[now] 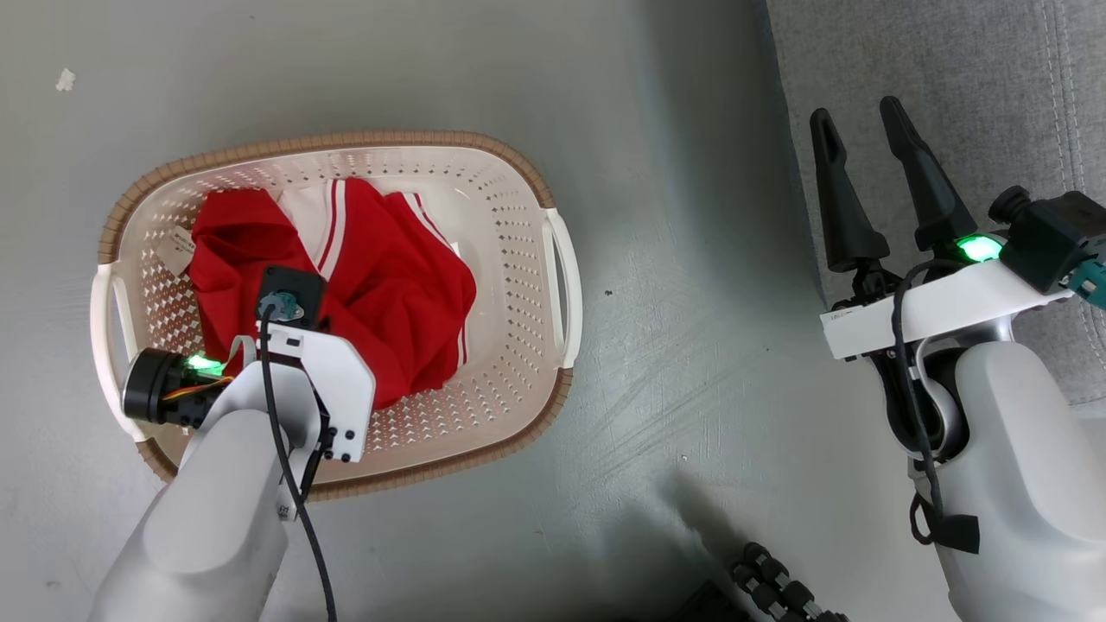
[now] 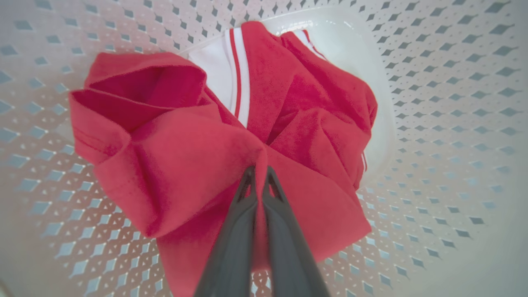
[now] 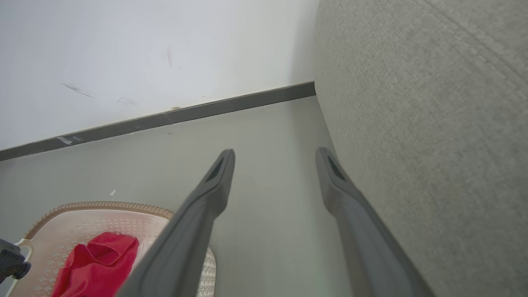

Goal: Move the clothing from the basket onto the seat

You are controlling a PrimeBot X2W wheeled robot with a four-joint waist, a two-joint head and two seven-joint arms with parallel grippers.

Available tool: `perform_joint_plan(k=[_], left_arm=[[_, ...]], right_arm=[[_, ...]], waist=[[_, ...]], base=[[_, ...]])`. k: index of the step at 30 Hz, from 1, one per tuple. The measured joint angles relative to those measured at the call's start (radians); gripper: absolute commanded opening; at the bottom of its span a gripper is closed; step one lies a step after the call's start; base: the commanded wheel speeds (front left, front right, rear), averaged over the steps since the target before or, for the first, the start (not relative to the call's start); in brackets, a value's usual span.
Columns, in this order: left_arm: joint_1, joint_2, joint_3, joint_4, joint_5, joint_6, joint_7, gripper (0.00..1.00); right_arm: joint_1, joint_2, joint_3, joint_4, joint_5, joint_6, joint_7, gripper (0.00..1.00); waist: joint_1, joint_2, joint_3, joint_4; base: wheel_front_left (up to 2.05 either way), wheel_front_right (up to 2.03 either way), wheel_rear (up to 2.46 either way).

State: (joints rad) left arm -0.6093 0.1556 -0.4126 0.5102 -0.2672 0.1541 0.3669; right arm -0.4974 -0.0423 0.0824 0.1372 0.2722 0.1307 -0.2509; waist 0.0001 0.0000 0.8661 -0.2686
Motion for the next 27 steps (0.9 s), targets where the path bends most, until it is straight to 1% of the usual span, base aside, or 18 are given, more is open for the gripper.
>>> perform_joint_plan(k=[11,18,22,24,27], left_arm=[[0.000,-0.033,0.025,-0.062,-0.066,-0.038,-0.077,0.00],[0.004,-0.045,0.043,-0.106,-0.101,-0.060,-0.133,0.00],[0.015,-0.058,0.057,-0.132,-0.121,-0.062,-0.172,0.00],[0.027,-0.059,0.063,-0.143,-0.129,-0.072,-0.188,0.00],[0.042,-0.061,0.076,-0.157,-0.139,-0.074,-0.213,0.00]], right_arm=[[-0.001,0.000,-0.023,0.004,-0.002,0.000,0.000,1.00],[-0.002,0.000,-0.045,0.022,-0.028,0.000,0.000,1.00],[-0.002,0.000,-0.063,0.035,-0.048,0.000,0.000,1.00],[-0.002,0.000,-0.072,0.038,-0.057,0.000,0.000,1.00],[-0.001,0.000,-0.078,0.042,-0.075,0.000,0.000,1.00]], waist=[[0.0000,0.0000,-0.046,0.018],[-0.0001,0.0000,-0.088,0.040],[0.0000,0.0000,-0.116,0.054],[0.0000,0.0000,-0.131,0.062],[0.0000,0.0000,-0.155,0.074]], base=[[0.00,0.00,0.00],[0.00,0.00,0.00],[0.00,0.00,0.00],[0.00,0.00,0.00],[0.00,0.00,0.00]])
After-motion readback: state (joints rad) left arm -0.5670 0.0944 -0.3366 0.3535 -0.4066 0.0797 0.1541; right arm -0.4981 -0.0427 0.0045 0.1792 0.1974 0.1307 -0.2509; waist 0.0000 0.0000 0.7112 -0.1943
